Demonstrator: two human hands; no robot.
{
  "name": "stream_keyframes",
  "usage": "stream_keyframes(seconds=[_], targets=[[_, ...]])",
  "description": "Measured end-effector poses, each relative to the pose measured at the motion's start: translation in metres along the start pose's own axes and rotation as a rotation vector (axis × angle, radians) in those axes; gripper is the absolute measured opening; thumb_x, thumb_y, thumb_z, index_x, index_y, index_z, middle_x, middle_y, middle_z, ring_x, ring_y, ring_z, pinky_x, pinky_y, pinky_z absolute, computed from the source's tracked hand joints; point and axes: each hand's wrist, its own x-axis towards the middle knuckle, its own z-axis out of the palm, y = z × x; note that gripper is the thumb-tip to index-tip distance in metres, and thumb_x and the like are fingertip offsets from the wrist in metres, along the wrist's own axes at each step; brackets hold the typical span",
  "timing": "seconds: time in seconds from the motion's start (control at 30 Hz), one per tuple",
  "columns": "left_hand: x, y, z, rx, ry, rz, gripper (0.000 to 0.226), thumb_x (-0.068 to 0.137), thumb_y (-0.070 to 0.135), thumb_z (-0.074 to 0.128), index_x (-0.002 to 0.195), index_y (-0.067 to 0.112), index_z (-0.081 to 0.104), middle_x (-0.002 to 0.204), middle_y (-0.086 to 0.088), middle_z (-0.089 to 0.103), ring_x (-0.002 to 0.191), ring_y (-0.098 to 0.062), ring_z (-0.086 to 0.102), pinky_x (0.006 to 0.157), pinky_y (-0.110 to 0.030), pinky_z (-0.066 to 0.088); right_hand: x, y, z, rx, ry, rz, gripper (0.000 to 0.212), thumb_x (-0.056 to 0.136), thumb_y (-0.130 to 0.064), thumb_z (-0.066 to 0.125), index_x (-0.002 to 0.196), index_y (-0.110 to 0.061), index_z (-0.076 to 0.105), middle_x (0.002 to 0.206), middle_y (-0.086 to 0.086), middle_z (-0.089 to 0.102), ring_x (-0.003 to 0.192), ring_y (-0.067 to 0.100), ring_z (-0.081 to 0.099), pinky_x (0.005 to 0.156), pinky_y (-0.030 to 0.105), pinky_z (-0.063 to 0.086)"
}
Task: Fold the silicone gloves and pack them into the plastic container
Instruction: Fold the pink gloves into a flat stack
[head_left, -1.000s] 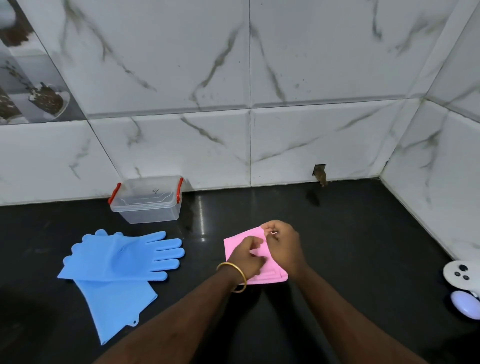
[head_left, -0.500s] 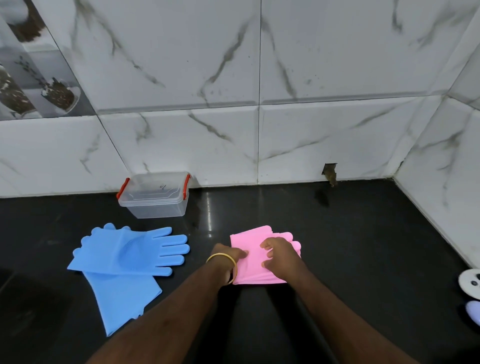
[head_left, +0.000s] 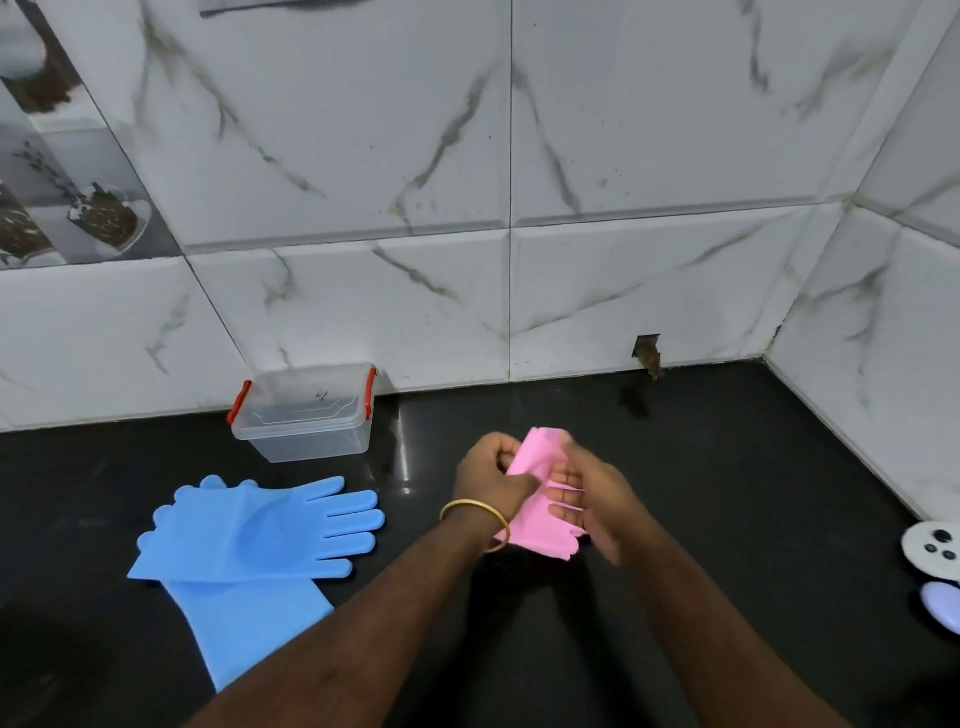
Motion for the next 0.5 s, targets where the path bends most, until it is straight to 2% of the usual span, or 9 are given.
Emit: stream_keyframes(seconds=[0.07,0.13,0.2,0.27,0.3,0.4,0.43,0.5], targets=[[-0.006,0.014,-0.01,0.076,-0.003,0.208,0.011,0.073,0.017,0.071,0.077,0.019,0.061,0.072,0.004,0.062,0.064,-0.009,0.055,0.058,-0.027,0.049,-0.011,-0.018,0.003,0.16,-0.049,0.029,0.064,0.082,-0.063,0.064,0.11,-0.006,0.067,0.098,0.012,0.074,0.085,0.024,0.074,0.067,0.035,0.059],[-0.011,0.023,-0.024,0.189,-0.041,0.388,0.004,0.075,0.017,0.064,0.078,0.02,0.063,0.072,0.003,0.065,0.063,-0.011,0.059,0.056,-0.03,0.051,-0.018,-0.033,0.011,0.228,-0.126,0.052,0.065,0.08,-0.064,0.064,0.108,-0.006,0.071,0.099,0.016,0.076,0.088,0.029,0.075,0.071,0.039,0.061],[-0.015,0.027,-0.04,0.336,-0.085,0.553,0.013,0.073,0.014,0.061,0.081,0.022,0.068,0.075,0.0,0.069,0.068,-0.019,0.062,0.06,-0.035,0.052,-0.023,-0.042,0.022,0.249,-0.196,0.031,0.048,0.09,-0.052,0.061,0.108,-0.009,0.073,0.107,0.018,0.075,0.097,0.032,0.073,0.083,0.046,0.059],[-0.018,0.029,-0.057,0.436,-0.095,0.694,0.016,0.074,0.016,0.062,0.085,0.023,0.071,0.076,-0.003,0.071,0.072,-0.027,0.061,0.064,-0.039,0.051,-0.025,-0.045,0.036,0.277,-0.16,0.017,0.032,0.095,-0.031,0.061,0.114,-0.007,0.069,0.112,0.019,0.072,0.1,0.033,0.071,0.088,0.048,0.057],[-0.019,0.028,-0.067,0.465,-0.122,0.744,0.018,0.074,0.017,0.062,0.088,0.022,0.072,0.079,-0.004,0.071,0.074,-0.029,0.061,0.067,-0.039,0.051,-0.026,-0.045,0.044,0.286,-0.106,0.016,0.031,0.095,-0.021,0.061,0.119,-0.003,0.064,0.116,0.021,0.07,0.103,0.034,0.069,0.092,0.049,0.055],[-0.021,0.013,-0.095,0.415,-0.256,0.767,0.03,0.072,0.026,0.068,0.101,0.023,0.073,0.095,0.002,0.073,0.087,-0.023,0.062,0.082,-0.035,0.051,-0.03,-0.043,0.064,0.238,0.002,-0.006,0.034,0.093,-0.005,0.061,0.126,0.003,0.057,0.122,0.024,0.065,0.111,0.038,0.064,0.099,0.054,0.049],[-0.023,0.005,-0.104,0.346,-0.273,0.706,0.034,0.072,0.037,0.07,0.103,0.025,0.072,0.1,0.007,0.072,0.092,-0.018,0.062,0.086,-0.033,0.05,-0.032,-0.041,0.07,0.205,0.014,-0.018,0.034,0.091,-0.003,0.062,0.125,0.004,0.058,0.119,0.024,0.066,0.109,0.039,0.064,0.095,0.055,0.052],[-0.027,-0.007,-0.117,0.187,-0.189,0.511,0.044,0.072,0.057,0.068,0.107,0.03,0.067,0.108,0.014,0.067,0.099,-0.007,0.059,0.089,-0.027,0.049,-0.036,-0.039,0.08,0.166,0.049,-0.049,0.033,0.088,0.0,0.065,0.121,0.003,0.06,0.112,0.022,0.069,0.102,0.04,0.067,0.082,0.053,0.057]])
